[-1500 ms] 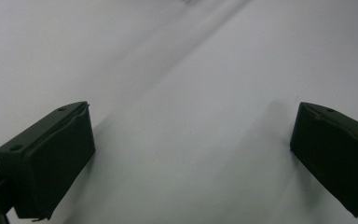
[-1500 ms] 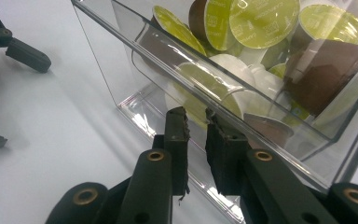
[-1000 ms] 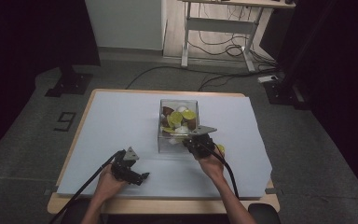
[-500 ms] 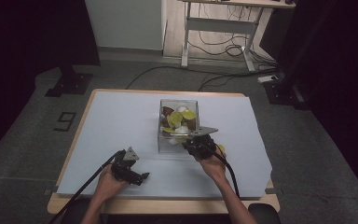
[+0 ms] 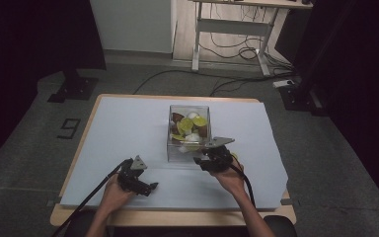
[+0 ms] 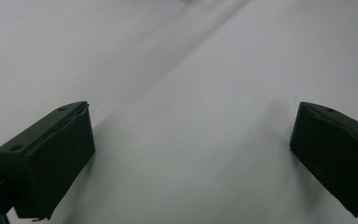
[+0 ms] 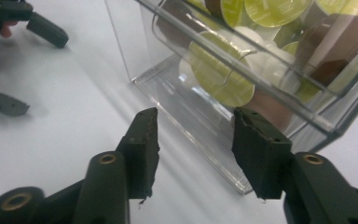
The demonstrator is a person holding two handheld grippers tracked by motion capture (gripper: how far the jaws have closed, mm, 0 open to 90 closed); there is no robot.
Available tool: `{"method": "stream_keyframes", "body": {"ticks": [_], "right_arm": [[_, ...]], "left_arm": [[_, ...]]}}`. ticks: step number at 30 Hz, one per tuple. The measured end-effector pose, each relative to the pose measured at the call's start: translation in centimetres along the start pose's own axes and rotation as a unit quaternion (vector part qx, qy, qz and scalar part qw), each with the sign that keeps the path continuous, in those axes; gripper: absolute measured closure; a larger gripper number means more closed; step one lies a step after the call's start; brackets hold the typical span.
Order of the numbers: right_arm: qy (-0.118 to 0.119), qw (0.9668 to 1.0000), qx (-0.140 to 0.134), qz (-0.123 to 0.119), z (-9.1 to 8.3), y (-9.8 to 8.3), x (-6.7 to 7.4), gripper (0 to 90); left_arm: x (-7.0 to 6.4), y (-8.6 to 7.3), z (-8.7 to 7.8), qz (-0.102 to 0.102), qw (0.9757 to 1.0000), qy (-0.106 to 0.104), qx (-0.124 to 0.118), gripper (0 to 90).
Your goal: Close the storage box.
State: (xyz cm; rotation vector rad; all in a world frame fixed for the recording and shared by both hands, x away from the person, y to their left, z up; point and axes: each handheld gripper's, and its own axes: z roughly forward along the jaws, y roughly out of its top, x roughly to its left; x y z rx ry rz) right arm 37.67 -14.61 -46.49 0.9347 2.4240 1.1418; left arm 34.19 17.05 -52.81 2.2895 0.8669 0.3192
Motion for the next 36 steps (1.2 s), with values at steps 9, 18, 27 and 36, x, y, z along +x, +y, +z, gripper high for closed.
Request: {"method": "stream_keyframes", "body": {"ticks": [9,18,27,36], "right_arm": [[0.011,0.9999,0.000,-0.009,-1.3,-0.3,-0.1,41.4],[0.009,0.9998,-0.009,-0.017,-2.7,-0.7,-0.8,34.7],[0.002,0.9998,-0.007,-0.017,-3.4,-1.1,-1.3,26.9],[-0.015,0.9998,0.003,-0.015,-3.6,-1.6,-1.6,16.7]], "left_arm": [[0.0,0.0,0.0,0.000,1.0000,0.000,0.000,0.0],[0.0,0.0,0.0,-0.001,1.0000,-0.001,0.000,0.0],[0.0,0.0,0.0,-0.001,1.0000,-0.001,0.000,0.0],[0.0,0.0,0.0,-0.001,1.0000,-0.001,0.000,0.0]]}}
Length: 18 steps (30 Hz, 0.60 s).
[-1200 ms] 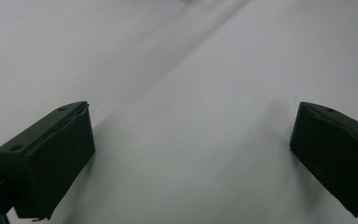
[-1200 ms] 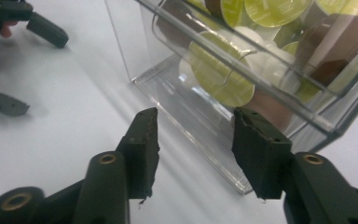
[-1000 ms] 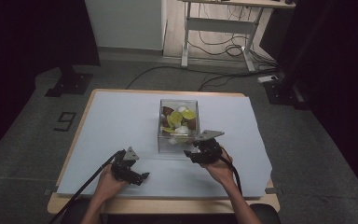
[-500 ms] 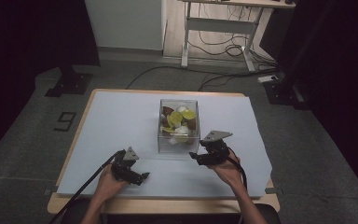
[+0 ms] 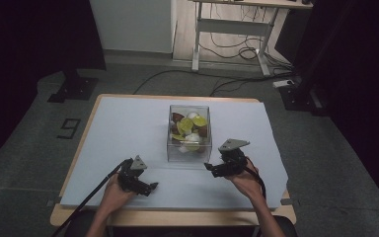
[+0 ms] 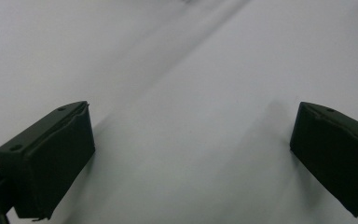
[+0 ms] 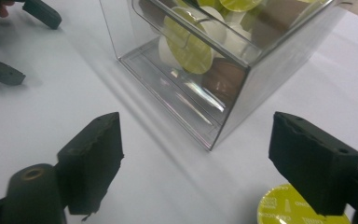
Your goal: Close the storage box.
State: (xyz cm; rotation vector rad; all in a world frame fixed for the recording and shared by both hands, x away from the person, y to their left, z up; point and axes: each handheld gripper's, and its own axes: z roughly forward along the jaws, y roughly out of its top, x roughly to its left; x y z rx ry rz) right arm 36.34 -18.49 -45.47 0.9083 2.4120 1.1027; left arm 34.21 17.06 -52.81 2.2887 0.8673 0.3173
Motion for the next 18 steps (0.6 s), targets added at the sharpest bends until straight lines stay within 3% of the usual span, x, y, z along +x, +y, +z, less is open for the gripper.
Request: {"method": "stream_keyframes", "body": {"ticks": [18], "right_arm": [[-0.046,0.9988,0.010,0.011,-1.2,-0.8,-0.7,6.4]], "left_arm": [[0.0,0.0,0.0,0.000,1.0000,0.000,0.000,0.0]]}}
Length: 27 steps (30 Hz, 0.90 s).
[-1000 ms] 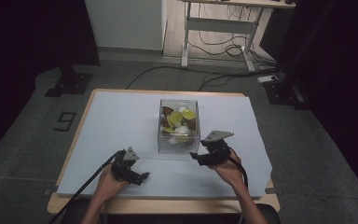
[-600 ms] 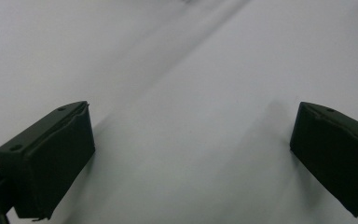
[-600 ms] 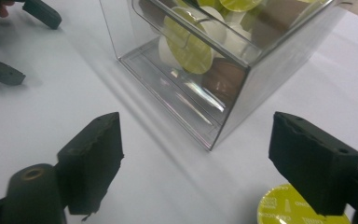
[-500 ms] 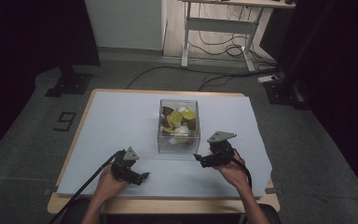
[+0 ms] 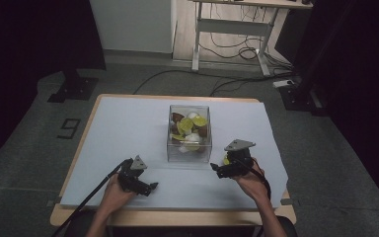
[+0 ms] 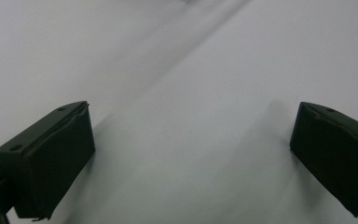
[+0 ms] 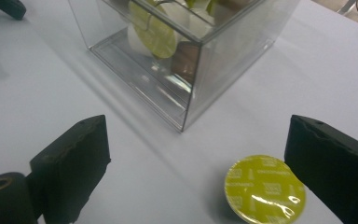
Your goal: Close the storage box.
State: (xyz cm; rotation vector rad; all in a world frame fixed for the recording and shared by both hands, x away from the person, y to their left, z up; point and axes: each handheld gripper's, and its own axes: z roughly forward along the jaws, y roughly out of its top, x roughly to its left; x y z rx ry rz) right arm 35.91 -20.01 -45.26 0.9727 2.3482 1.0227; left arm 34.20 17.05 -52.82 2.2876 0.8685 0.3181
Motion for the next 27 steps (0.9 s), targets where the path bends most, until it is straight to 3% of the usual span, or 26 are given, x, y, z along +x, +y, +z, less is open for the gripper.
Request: {"method": "stream_keyframes", "body": {"ticks": [15,27], "right_arm": [[-0.016,0.9996,-0.002,0.025,-1.4,-1.0,-2.0,2.9],[-0.042,0.9984,0.006,0.038,-2.0,-2.4,-3.7,2.9]], "left_arm": [[-0.1,0.0,0.0,0.000,1.0000,0.004,-0.001,0.0],[-0.1,-0.1,0.0,-0.001,1.0000,0.005,-0.001,0.0]]}}
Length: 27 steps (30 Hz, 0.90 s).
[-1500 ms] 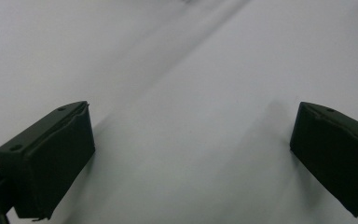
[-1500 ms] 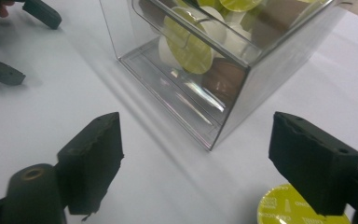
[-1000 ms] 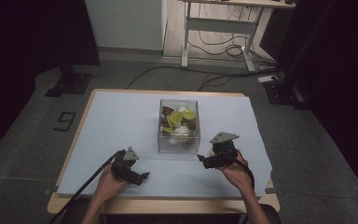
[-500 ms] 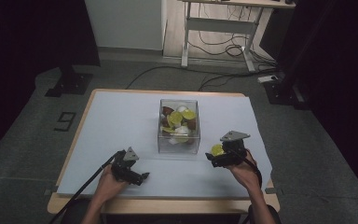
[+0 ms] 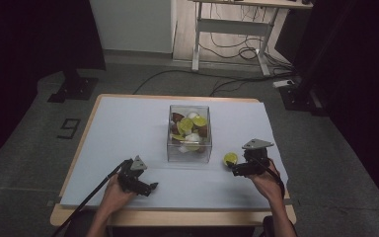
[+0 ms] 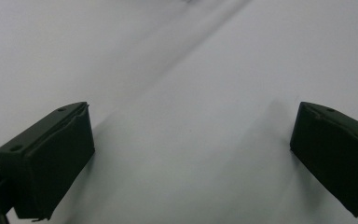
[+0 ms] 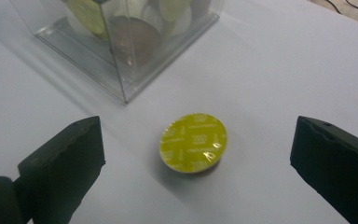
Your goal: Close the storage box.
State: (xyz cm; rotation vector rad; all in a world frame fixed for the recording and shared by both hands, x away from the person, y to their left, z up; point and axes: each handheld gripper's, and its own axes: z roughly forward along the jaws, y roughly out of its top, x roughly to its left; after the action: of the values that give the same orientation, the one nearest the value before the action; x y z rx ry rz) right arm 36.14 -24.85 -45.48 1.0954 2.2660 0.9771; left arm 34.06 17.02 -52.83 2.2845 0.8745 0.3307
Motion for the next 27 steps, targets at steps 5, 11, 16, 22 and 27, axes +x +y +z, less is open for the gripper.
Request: {"method": "stream_keyframes", "body": {"ticks": [5,11,16,22,27], "right_arm": [[-0.007,0.9999,0.003,0.008,-0.1,-0.7,-0.7,2.9],[-0.005,0.9996,0.003,0.027,-0.2,-1.8,-1.4,2.9],[-0.006,0.9993,0.008,0.036,0.1,-2.6,-1.9,2.9],[-0.003,0.9988,0.016,0.046,0.6,-3.8,-2.2,2.9],[0.005,0.9985,0.027,0.048,1.2,-4.6,-2.2,2.6]], "left_arm": [[0.0,0.0,0.0,0.000,1.0000,0.000,0.000,0.0],[0.0,0.0,0.0,0.000,1.0000,0.000,0.000,0.0],[0.0,0.0,0.0,0.000,1.0000,0.001,0.000,0.0],[0.0,0.0,0.0,0.000,1.0000,0.001,0.000,0.0],[0.0,0.0,0.0,0.000,1.0000,0.001,0.000,0.0]]}}
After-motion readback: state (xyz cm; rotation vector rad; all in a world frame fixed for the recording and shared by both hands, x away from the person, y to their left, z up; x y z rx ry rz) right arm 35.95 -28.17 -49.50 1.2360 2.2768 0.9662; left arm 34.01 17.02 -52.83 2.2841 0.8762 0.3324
